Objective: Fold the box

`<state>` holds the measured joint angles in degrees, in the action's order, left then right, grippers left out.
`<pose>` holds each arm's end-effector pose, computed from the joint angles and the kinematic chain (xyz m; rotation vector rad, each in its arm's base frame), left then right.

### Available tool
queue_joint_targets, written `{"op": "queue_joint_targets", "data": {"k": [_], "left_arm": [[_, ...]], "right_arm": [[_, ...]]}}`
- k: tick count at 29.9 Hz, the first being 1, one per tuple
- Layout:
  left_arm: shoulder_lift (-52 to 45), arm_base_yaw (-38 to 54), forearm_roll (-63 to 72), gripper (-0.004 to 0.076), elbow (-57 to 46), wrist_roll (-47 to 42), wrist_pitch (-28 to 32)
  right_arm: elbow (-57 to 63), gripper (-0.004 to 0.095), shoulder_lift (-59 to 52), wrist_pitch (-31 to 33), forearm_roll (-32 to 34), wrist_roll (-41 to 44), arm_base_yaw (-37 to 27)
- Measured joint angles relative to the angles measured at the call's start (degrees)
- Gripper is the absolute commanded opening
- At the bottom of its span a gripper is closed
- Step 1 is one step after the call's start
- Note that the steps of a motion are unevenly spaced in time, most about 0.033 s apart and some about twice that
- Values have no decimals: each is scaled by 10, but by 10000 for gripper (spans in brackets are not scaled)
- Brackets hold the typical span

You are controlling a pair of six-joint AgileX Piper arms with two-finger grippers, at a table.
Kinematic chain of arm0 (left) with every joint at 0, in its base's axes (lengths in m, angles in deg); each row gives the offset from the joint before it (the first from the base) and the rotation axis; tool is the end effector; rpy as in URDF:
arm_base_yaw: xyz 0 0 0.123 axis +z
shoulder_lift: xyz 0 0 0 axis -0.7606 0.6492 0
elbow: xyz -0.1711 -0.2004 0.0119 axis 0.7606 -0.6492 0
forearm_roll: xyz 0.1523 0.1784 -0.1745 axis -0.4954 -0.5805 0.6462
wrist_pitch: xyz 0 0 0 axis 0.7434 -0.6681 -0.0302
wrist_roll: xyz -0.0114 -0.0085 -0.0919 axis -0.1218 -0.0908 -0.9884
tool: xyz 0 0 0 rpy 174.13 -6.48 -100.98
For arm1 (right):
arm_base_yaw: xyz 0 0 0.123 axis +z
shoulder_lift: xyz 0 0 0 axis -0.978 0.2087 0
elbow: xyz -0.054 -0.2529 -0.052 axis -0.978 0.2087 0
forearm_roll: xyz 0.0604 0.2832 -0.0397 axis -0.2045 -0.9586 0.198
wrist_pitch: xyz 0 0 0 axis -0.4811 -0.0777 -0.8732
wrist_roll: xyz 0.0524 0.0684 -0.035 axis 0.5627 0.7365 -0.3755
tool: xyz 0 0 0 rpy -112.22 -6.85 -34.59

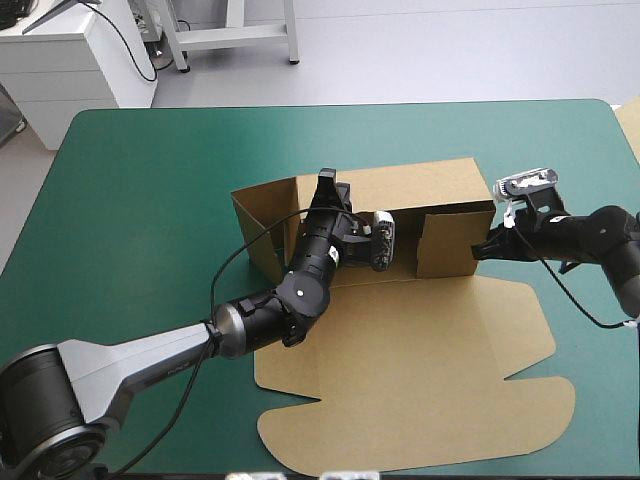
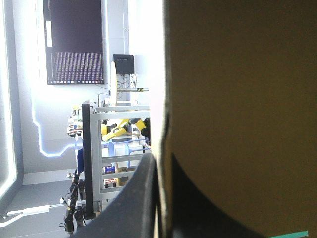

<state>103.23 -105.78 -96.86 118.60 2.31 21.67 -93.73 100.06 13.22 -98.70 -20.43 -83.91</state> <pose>0.2765 -0.3152 0.2473 1.4860 1.1855 0.7926 0.3326 0.0003 0.2476 -0.4209 2.3676 0.2771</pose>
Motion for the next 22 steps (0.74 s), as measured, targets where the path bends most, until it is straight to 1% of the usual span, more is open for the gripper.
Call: {"op": "queue_joint_targets", "data": {"k": [3, 5, 10, 14, 16, 22], "left_arm": [[0, 0, 0, -8, 0, 0, 0], [0, 0, 0, -8, 0, 0, 0], [0, 0, 0, -8, 0, 0, 0], [0, 0, 0, -8, 0, 0, 2], [0, 0, 0, -8, 0, 0, 4], [0, 0, 0, -8, 0, 0, 4]], "right_arm": [[0, 344, 0, 10, 19, -2, 0], [0, 377, -1, 14, 32, -3, 0], [-1, 376, -7, 30, 59, -13, 0], [-3, 376, -20, 33, 62, -43, 0], [-5, 376, -23, 29, 54, -63, 0], [-4, 376, -21, 22, -5, -130, 0]]}}
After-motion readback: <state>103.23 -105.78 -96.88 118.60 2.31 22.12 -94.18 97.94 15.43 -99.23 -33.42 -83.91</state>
